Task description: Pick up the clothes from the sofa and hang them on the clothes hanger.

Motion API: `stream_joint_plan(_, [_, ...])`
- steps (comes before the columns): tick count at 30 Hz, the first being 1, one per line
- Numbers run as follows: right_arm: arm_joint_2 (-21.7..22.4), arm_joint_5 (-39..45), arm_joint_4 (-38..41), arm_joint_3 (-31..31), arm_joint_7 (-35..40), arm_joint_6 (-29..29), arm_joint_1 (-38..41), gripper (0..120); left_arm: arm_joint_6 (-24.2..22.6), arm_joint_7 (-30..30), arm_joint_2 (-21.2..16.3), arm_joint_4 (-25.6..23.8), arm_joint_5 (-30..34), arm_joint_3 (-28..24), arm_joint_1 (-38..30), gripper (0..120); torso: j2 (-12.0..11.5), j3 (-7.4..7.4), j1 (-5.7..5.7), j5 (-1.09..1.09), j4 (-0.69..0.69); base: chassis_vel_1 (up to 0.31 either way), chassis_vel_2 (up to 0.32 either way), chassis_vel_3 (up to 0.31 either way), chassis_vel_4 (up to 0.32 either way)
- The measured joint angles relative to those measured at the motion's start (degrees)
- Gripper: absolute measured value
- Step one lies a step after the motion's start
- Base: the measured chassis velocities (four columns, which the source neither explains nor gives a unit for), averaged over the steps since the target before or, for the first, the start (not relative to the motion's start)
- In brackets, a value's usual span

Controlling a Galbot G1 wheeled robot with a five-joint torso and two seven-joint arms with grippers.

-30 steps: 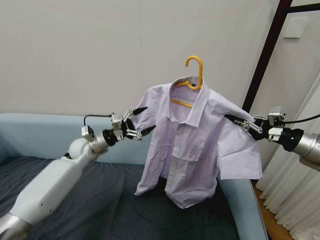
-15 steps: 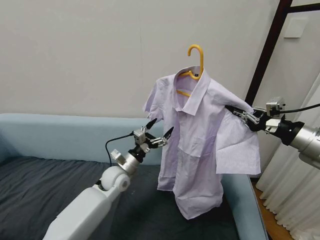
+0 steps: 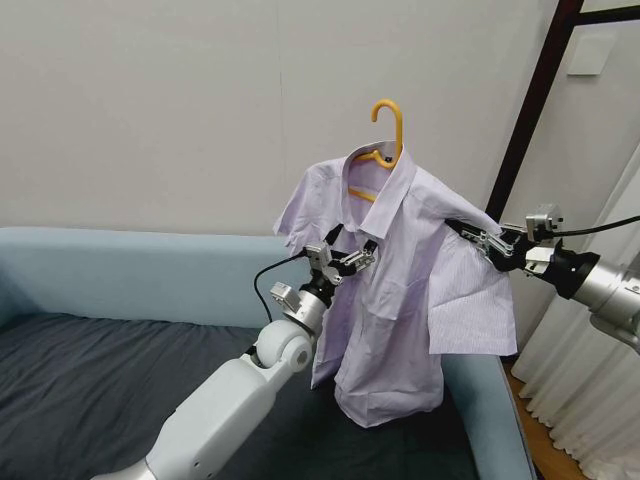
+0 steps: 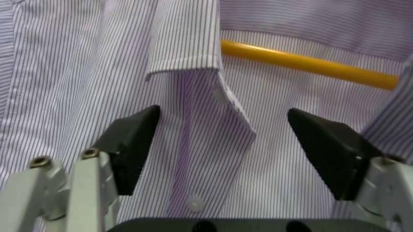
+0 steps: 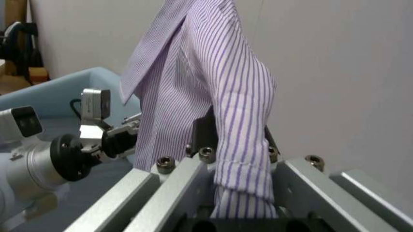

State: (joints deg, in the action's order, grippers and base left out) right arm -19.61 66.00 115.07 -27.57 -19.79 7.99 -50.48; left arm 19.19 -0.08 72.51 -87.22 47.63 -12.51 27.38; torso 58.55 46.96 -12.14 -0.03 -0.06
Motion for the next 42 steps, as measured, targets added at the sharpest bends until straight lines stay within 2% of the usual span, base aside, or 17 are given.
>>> stream_joint_plan(3, [-0.3,-0.3,-0.8,0.7,-0.2,-0.1,0.3,1,1.0,0.3,0.3,0.2,0.2,0.1,0.0,63,0.0,0.0,0.0,0.0,0.0,0.0,0.0,0.0,0.0])
stream_joint_plan(4, [-0.3,-0.3,-0.8,0.7,-0.2,-0.1,0.3,1,1.0,0.3,0.3,0.2,0.2,0.1,0.0,63,0.0,0.0,0.0,0.0,0.0,0.0,0.0,0.0,0.0])
stream_joint_plan(7, [-0.8,-0.8,-1.4,1.2,-0.4,-0.2,0.5,1,1.5,0.5,0.3,0.2,0.2,0.2,0.0,52,0.0,0.0,0.0,0.0,0.0,0.0,0.0,0.0,0.0])
stream_joint_plan(9, [-1.1,-1.2,-2.1,1.6,-0.7,-0.2,0.6,1,1.9,0.6,0.2,0.2,0.2,0.4,0.1,42,0.0,0.0,0.0,0.0,0.0,0.0,0.0,0.0,0.0])
stream_joint_plan(11, [-1.2,-1.3,-2.5,1.8,-0.8,-0.3,0.7,1,1.9,0.6,0.2,0.2,0.2,0.4,0.2,38,0.0,0.0,0.0,0.0,0.0,0.0,0.0,0.0,0.0])
stream_joint_plan(13, [-1.4,-1.4,-3.4,2.2,-0.8,-0.3,1.0,1,2.2,0.6,0.3,-0.2,0.2,0.7,0.5,26,0.0,0.0,0.0,-0.01,0.0,0.0,0.0,0.0,0.0])
stream_joint_plan(14, [-1.4,-1.4,-3.4,2.2,-0.8,-0.3,1.0,1,2.2,0.6,0.3,-0.2,0.2,0.7,0.5,26,0.0,0.0,0.0,-0.01,0.0,0.0,0.0,0.0,0.0])
stream_joint_plan(19, [-2.1,-1.6,-4.8,3.0,-0.8,-0.4,1.3,1,2.4,0.5,0.1,-1.0,0.1,1.2,0.7,5,0.0,0.0,0.0,0.0,0.0,0.0,0.0,0.0,0.0])
stream_joint_plan(22, [-2.3,-1.7,-5.1,3.1,-0.8,-0.4,1.3,1,2.5,0.5,0.1,-1.2,0.4,1.5,0.3,0,0.0,0.0,-0.01,0.0,0.0,0.0,0.0,0.0,0.0])
stream_joint_plan(31, [-2.6,-1.2,-4.9,3.3,0.1,-0.5,1.3,1,2.5,1.1,0.1,-2.1,0.4,1.0,-0.1,0,0.0,0.0,0.0,-0.01,-0.01,0.0,0.0,0.0,0.0])
stream_joint_plan(35, [-2.4,2.1,-4.2,3.1,1.5,-0.5,1.1,1,2.6,1.6,0.7,-1.4,-1.5,-0.4,1.4,0,0.0,0.0,0.0,0.0,0.0,0.0,0.0,0.0,0.0])
stream_joint_plan(42, [-2.0,5.2,-3.2,2.3,1.4,-1.1,0.2,1,3.8,0.7,1.2,-1.4,-1.8,-0.1,2.0,0,0.0,0.0,0.0,-0.01,-0.01,0.0,0.0,0.0,0.0])
